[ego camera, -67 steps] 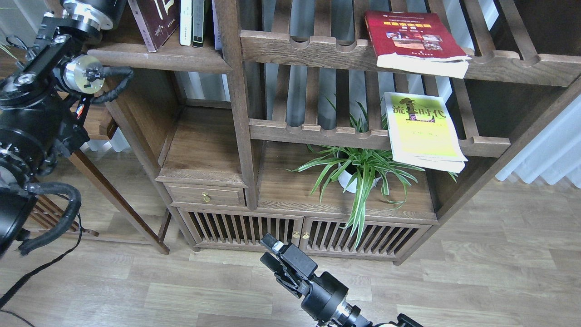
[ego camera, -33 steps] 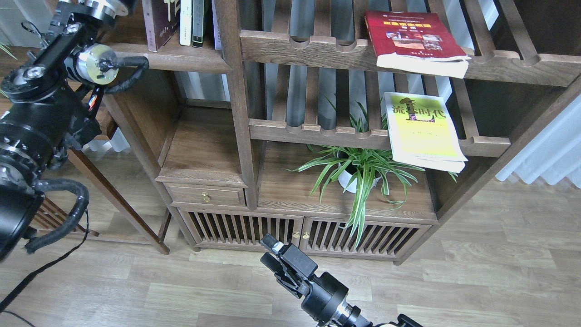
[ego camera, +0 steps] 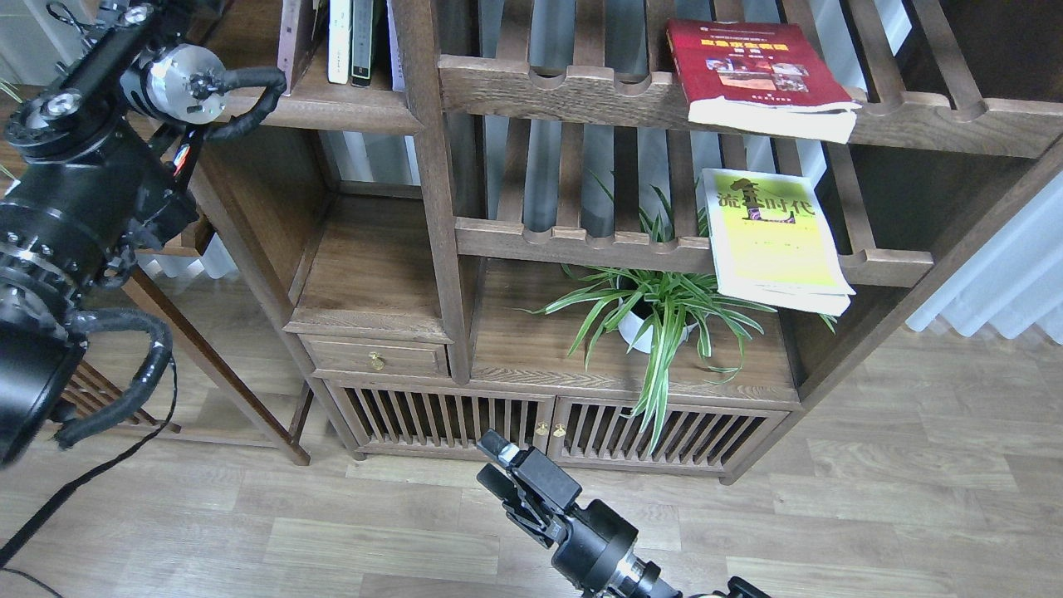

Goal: Organize books on shelf
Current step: 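Lower the left arm and bring both grippers back toward the middle shelf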

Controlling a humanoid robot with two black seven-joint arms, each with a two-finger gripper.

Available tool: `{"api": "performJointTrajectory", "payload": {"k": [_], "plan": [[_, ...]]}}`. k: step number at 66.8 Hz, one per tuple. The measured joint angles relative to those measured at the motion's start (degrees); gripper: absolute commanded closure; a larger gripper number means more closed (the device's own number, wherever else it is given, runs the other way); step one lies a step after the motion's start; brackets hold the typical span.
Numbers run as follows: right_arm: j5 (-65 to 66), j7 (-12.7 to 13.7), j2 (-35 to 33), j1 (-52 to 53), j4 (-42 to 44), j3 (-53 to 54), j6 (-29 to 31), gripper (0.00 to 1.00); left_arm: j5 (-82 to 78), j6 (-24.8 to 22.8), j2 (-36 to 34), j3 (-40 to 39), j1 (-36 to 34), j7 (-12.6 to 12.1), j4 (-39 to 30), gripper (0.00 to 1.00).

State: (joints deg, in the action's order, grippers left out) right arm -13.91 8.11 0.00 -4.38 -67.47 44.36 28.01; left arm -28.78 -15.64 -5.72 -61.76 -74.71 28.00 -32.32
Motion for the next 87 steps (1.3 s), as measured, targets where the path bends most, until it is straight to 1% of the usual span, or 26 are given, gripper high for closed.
{"api": "performJointTrajectory", "payload": {"k": [7,17,28,37,46,47,51,57,63,70,77,81,87], "plan": [[-0.2,-0.2,0.0,0.0,-0.7,-0.1,0.0,0.01,2.0,-0.1,-1.5,-0.1,2.5,0.0,-5.4,0.24],[-0.5,-0.3,0.0,0.1,-3.7,0.2,0.0,0.02,3.7,-0.2,-2.5,-0.1,7.5,0.0,-13.9,0.24],[-0.6,-0.4,0.0,0.2,-5.2,1.8,0.0,0.01,4.4,-0.5,-3.5,-1.0,14.8,0.0,-22.9,0.17],[-0.6,-0.4,0.0,0.2,-5.2,3.8,0.0,0.02,4.6,-0.7,-3.6,-3.5,20.3,0.0,-29.7,0.13],[-0.6,-0.4,0.0,0.3,-5.2,4.9,0.0,0.02,4.6,-1.6,-3.6,-5.9,24.3,-1.2,-34.6,0.12],[-0.5,-0.3,0.0,0.4,-4.9,5.6,0.0,0.01,4.6,-2.9,-3.6,-6.5,25.3,-1.9,-35.8,0.12],[-0.4,-0.3,0.0,0.6,-4.7,6.0,0.0,0.02,4.7,-4.4,-3.6,-6.9,25.8,-2.3,-36.4,0.12],[-0.3,-0.3,0.0,1.2,-4.4,7.3,0.0,0.02,4.9,-8.7,-3.6,-7.4,26.6,-3.5,-37.1,0.12],[-0.3,-0.3,0.0,1.9,-4.3,8.7,0.0,0.02,5.7,-11.4,-3.4,-7.4,28.1,-5.0,-37.7,0.12],[-0.4,-0.3,0.0,2.6,-4.3,10.9,0.0,0.02,7.8,-12.2,-2.6,-7.1,31.8,-8.1,-39.4,0.12],[-0.5,-0.3,0.0,2.7,-4.1,13.2,0.0,0.02,9.5,-12.4,0.4,-6.8,36.4,-12.6,-42.3,0.12],[-0.6,-0.4,0.0,2.5,-3.8,14.2,0.0,0.02,9.8,-12.4,2.1,-6.8,38.4,-14.7,-43.2,0.12],[-0.7,-0.5,0.0,1.9,-2.8,15.5,0.0,0.02,10.0,-12.4,4.1,-6.8,40.3,-16.8,-43.8,0.13]]}}
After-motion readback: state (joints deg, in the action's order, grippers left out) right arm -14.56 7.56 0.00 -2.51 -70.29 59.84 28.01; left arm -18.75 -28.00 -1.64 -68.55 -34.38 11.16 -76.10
